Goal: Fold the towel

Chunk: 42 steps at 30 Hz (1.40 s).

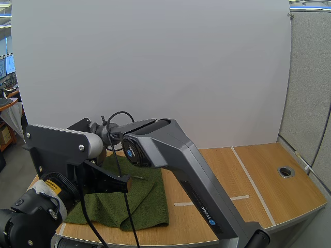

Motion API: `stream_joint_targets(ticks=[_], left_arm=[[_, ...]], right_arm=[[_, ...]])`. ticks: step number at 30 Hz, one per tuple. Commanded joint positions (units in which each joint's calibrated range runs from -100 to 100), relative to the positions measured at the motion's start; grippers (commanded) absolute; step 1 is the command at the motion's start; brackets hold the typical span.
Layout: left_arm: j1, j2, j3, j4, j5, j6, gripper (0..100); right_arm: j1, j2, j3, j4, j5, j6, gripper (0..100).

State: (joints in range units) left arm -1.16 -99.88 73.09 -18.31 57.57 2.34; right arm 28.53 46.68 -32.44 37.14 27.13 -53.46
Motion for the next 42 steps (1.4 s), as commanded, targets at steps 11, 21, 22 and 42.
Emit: stream_joint_targets(ticks=[11,21,22,42], left_arm=[[-0.04,-0.1,-0.3,-0.4,-0.4,-0.4,0],[-0.04,-0.1,-1.3,10.7,0.4,-0.4,0],[-0.04,-0.1,-1.7,11.9,1.3,-0.4,0],[-0.04,33.9,-13.6,24.6,25.3,2.7,0]], right_arm=[[-2.2,-15.8,-0.4,-17.2,35.9,8.8,73],[-9.2,-20.5,-0.3,-16.8,64.1,9.2,0],[-10.2,-20.7,-0.3,-16.5,67.0,9.1,0],[-23.3,-20.8,0.1,-8.3,72.9,0.5,0]])
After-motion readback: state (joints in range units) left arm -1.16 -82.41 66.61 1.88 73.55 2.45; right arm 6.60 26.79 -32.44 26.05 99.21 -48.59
